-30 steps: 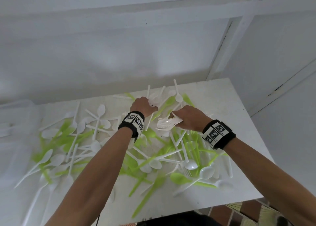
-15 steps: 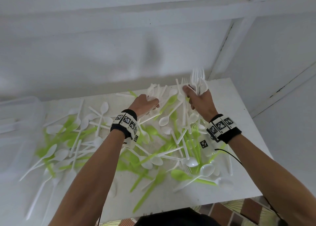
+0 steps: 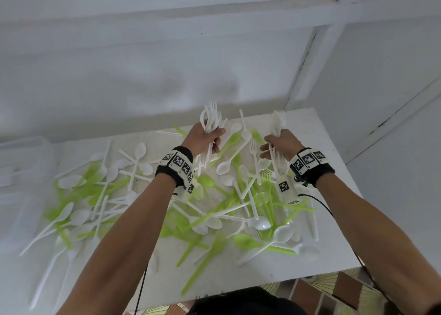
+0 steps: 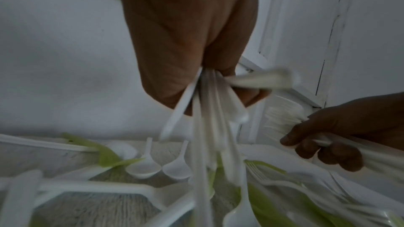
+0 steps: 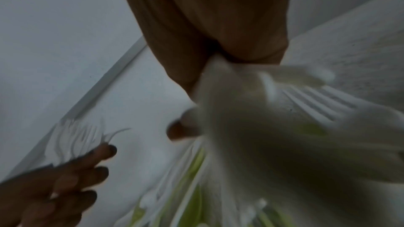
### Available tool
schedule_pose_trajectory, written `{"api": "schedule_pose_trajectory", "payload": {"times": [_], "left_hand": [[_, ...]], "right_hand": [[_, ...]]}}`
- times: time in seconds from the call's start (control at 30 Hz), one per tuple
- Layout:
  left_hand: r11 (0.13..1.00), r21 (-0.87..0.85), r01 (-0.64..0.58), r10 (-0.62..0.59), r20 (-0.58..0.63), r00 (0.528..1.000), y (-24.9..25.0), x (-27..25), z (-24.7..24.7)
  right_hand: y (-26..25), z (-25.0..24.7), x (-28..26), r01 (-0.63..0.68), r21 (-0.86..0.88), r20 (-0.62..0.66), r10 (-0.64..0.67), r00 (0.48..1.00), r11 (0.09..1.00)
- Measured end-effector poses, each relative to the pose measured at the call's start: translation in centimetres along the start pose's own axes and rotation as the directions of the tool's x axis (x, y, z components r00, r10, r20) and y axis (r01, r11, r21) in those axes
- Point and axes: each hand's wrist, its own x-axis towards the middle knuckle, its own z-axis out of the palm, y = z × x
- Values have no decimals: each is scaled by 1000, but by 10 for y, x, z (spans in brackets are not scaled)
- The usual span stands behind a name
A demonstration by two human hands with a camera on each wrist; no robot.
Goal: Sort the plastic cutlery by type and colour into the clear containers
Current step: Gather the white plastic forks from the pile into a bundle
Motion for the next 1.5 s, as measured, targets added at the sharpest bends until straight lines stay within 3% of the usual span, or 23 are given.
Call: {"api": "schedule_pose_trajectory", "payload": {"times": [0.1, 0.2, 0.27, 0.37, 0.53, 0.7, 0.83, 0.9, 1.0, 1.13, 1.37, 1.5], "left_hand": [[999, 33, 41, -40, -27, 999, -1, 7, 9], [997, 44, 67, -65, -39, 997, -2, 13, 15], [997, 42, 67, -64, -51, 997, -3, 15, 17], [994, 82, 72, -68, -52, 996, -4, 12, 17], [986, 134, 95, -98, 17, 995, -11, 4, 14], [988, 90, 125, -130, 54, 990, -16, -5, 21], [982, -100, 160, -143, 159, 977, -16, -16, 37], [973, -147, 177, -143, 215, 966, -14, -22, 41], [958, -213, 194, -138, 250, 958, -12, -30, 43], [953, -243, 181, -118, 254, 960, -12, -44, 40], [950, -295, 103, -2, 326, 945, -22, -76, 14], [953, -275, 123, -47, 268, 962, -24, -90, -9]], "right_hand": [[4, 15, 1, 24, -226, -99, -47, 994, 974], [5, 26, -1, 75, -643, -63, -150, 987, 762], [8, 32, -2, 67, -735, -54, -158, 986, 675], [8, 37, -5, 47, -756, -71, -153, 986, 652], [4, 35, -13, 56, -695, -82, -156, 984, 717], [0, 27, -27, 143, -571, -43, -204, 978, 808], [-3, 28, -40, 176, -264, -79, -203, 976, 948], [-5, 32, -50, 192, -95, -67, -199, 978, 977], [-7, 40, -64, 227, 51, -59, -224, 973, 972], [-3, 55, -77, 264, 99, -87, -256, 963, 959], [2, 88, -100, 225, 244, -111, -203, 973, 943], [1, 111, -110, 228, 274, -199, -177, 964, 934]]}}
